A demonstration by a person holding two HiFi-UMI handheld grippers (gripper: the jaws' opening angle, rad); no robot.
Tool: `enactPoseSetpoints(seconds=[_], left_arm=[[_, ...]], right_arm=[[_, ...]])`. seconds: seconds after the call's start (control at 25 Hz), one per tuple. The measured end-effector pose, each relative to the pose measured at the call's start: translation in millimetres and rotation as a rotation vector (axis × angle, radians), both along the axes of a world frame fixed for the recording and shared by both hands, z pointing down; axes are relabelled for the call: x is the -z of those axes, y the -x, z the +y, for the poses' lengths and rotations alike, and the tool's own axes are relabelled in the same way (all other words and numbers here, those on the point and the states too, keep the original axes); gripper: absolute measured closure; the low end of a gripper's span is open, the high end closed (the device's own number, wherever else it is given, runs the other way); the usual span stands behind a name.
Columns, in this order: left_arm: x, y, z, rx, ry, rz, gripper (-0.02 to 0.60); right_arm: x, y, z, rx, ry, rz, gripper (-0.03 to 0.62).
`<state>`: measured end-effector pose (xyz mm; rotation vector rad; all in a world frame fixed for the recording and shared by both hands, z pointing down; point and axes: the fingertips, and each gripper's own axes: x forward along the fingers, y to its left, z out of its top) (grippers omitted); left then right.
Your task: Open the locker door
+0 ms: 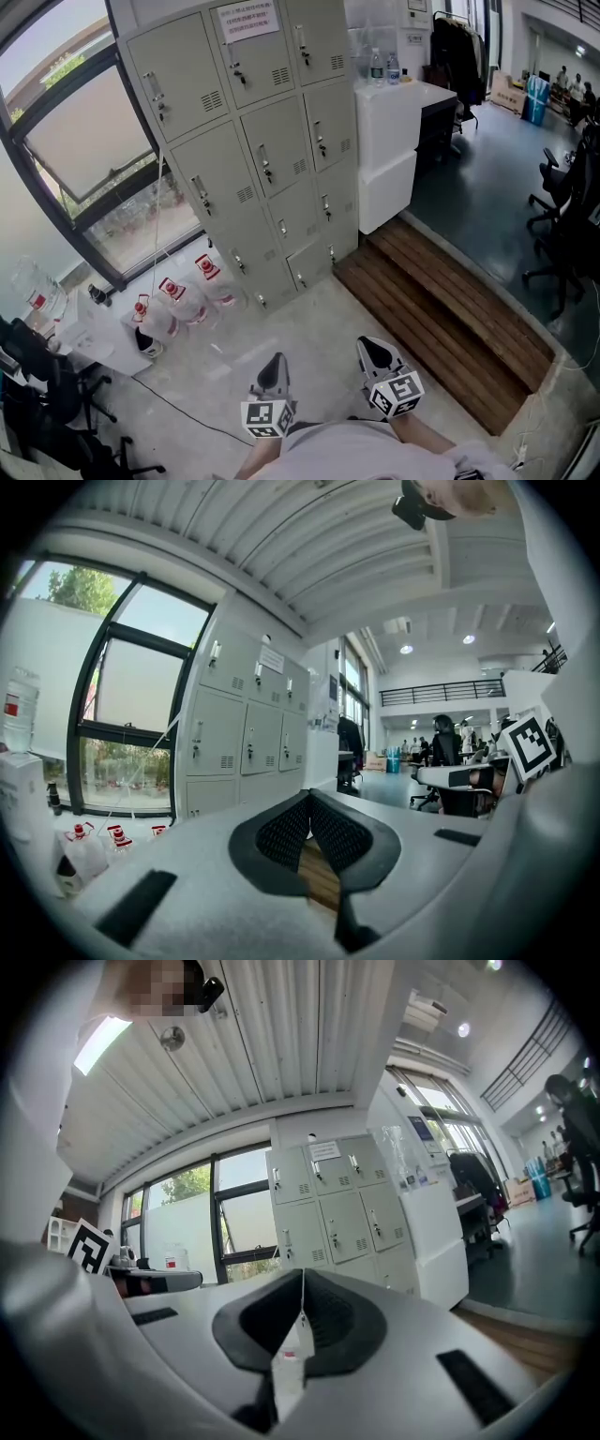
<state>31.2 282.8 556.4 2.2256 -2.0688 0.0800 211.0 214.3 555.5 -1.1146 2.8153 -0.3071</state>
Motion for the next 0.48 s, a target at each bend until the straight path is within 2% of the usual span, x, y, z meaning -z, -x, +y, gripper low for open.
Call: enactPoseSetpoints(seconds=[0.48], left_arm=[[1.4,11.0,-16.5,0.049,-0.004,-0.005,0.578]], right_arm=[[-16.2,-5.0,-31.7,-0.017,0.048,0.044,0.580]])
